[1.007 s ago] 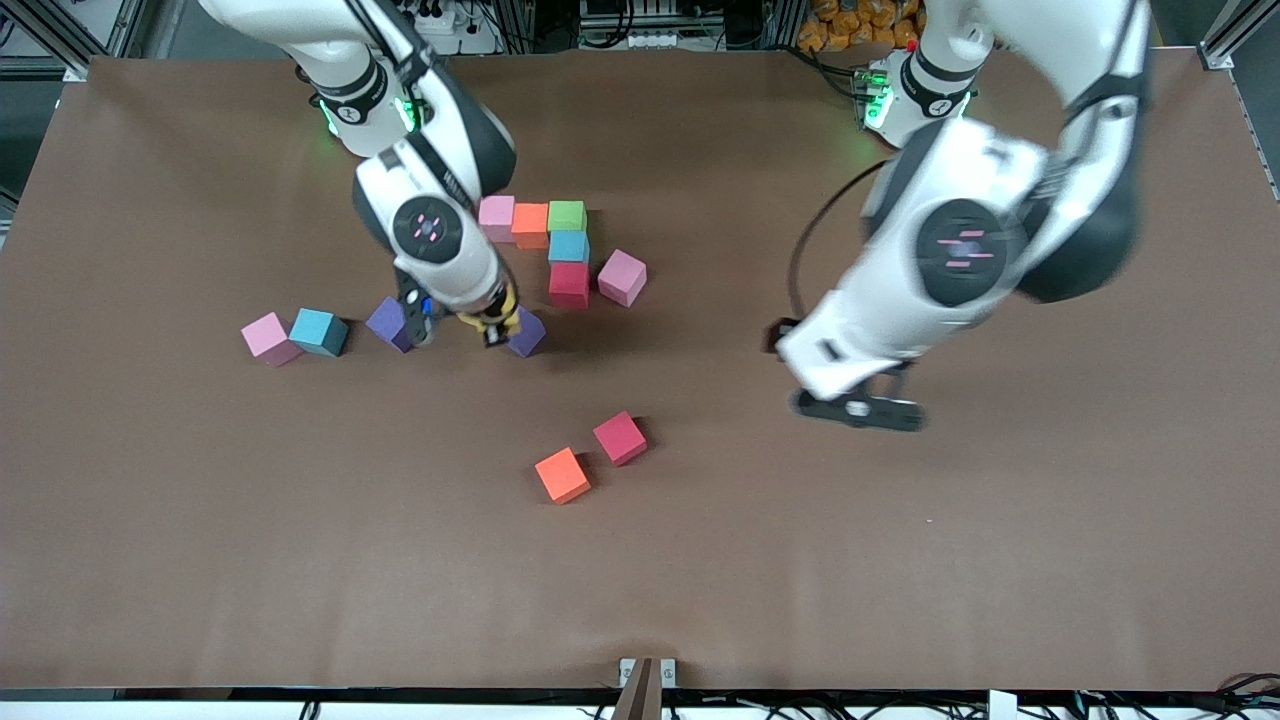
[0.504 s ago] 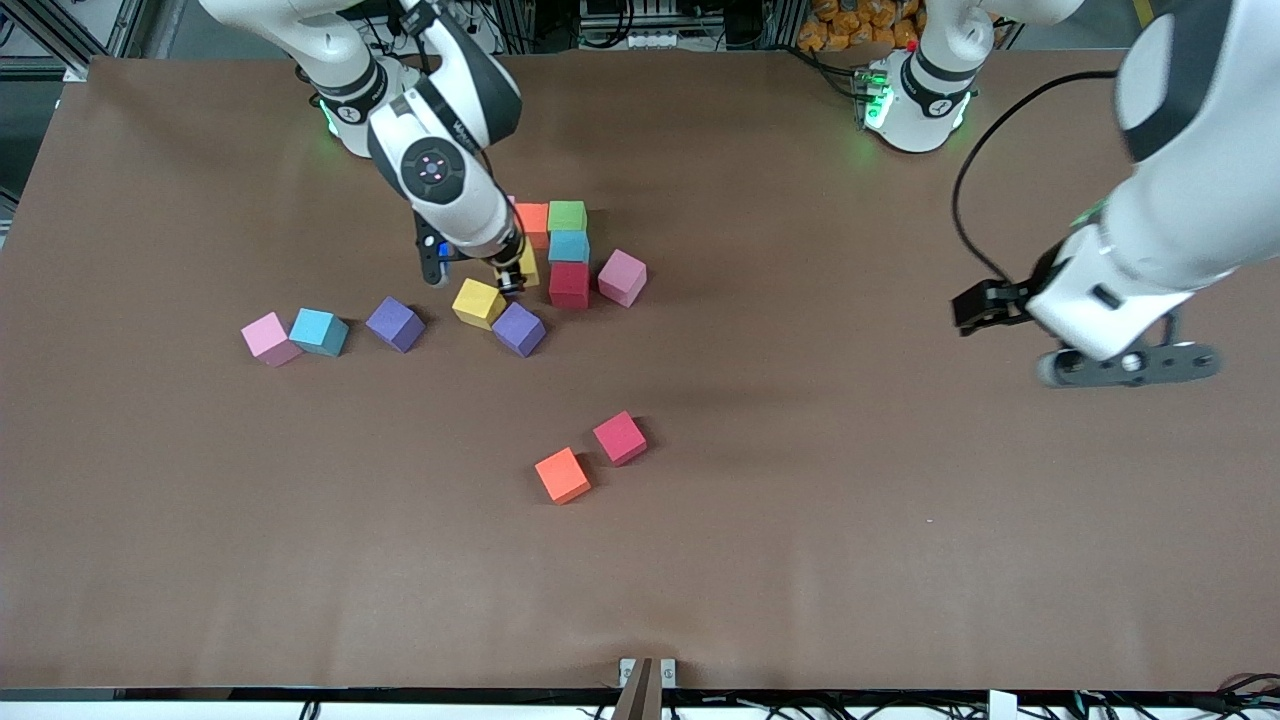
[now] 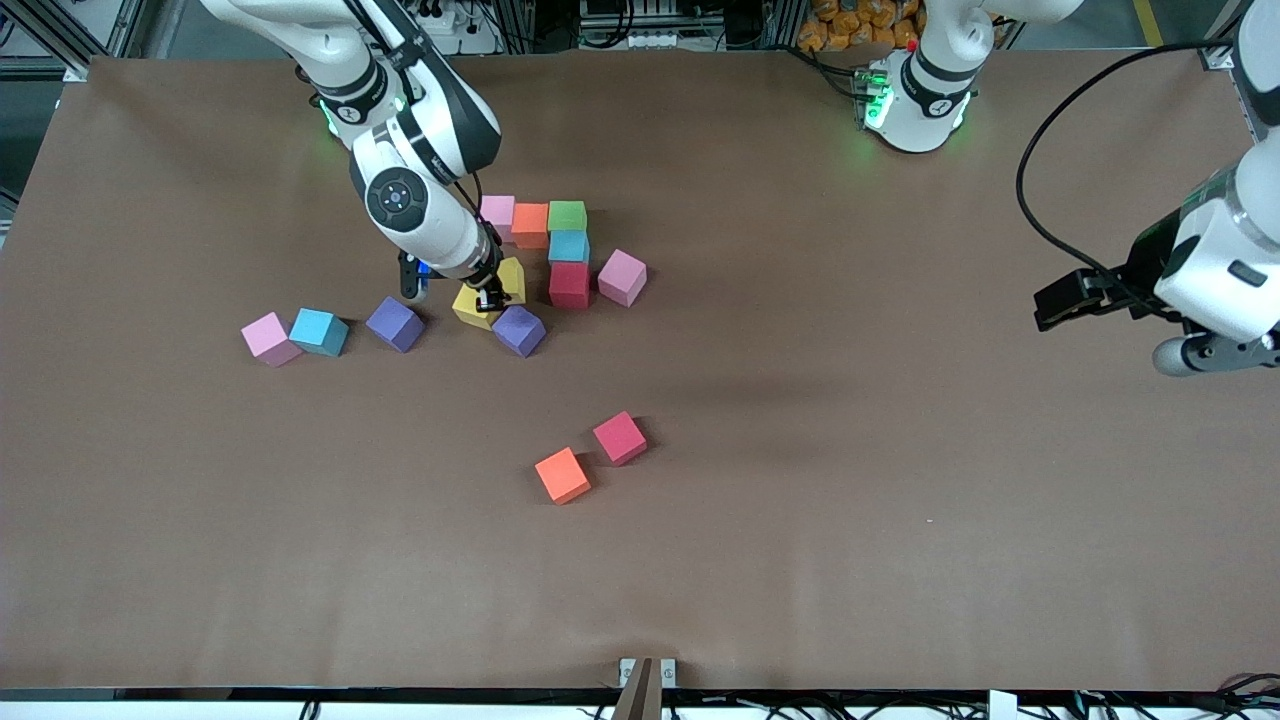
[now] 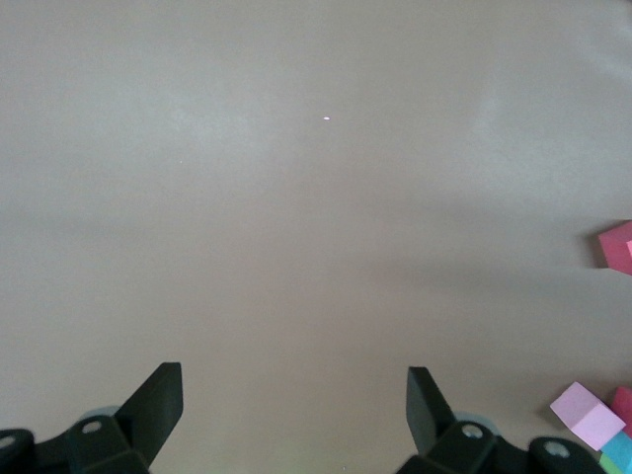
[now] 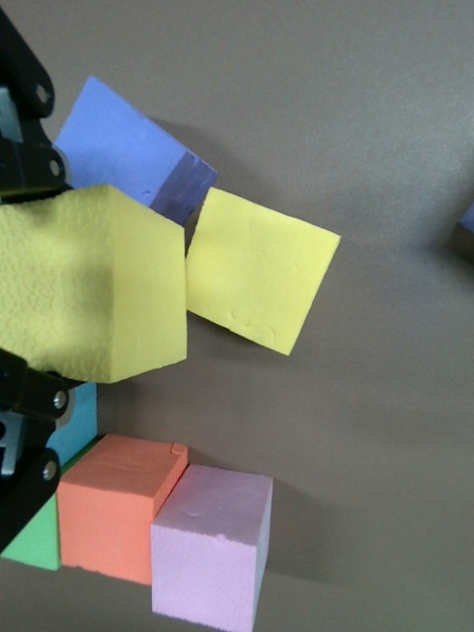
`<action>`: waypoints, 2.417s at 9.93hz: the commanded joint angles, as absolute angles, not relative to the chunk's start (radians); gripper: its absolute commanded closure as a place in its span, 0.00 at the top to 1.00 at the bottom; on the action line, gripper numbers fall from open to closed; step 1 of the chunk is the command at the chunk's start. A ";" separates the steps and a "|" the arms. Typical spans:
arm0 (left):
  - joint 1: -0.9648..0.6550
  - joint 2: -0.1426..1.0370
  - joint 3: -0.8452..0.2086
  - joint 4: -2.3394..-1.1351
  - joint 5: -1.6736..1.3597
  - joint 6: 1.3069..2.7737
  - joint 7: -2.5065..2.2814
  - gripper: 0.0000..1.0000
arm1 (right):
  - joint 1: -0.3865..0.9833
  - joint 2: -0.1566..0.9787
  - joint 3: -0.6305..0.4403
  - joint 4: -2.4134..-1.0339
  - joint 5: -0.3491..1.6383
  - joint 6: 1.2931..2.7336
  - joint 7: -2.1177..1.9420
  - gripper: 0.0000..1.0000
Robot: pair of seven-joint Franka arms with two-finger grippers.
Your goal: Form number 2 with 11 blocks
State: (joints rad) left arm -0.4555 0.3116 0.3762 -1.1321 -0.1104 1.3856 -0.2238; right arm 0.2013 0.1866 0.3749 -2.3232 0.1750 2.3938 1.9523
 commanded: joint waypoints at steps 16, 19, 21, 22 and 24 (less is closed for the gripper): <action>-0.127 0.253 -0.080 -1.141 0.011 1.364 -0.235 1.00 | 0.097 0.210 0.371 -2.379 0.175 2.482 1.773 0.00; -0.097 0.242 -0.086 -1.163 0.008 1.342 -0.222 1.00 | 0.126 0.199 0.380 -2.379 0.179 2.493 1.854 0.00; -0.077 0.174 -0.087 -1.269 0.006 1.367 -0.218 1.00 | 0.153 0.201 0.382 -2.382 0.181 2.494 1.908 0.00; -0.058 0.108 -0.089 -1.375 0.005 1.420 -0.216 1.00 | 0.172 0.204 0.382 -2.382 0.181 2.496 1.928 0.00; -0.057 0.071 -0.087 -1.431 0.005 1.468 -0.207 1.00 | 0.184 0.212 0.388 -2.382 0.181 2.520 1.954 0.00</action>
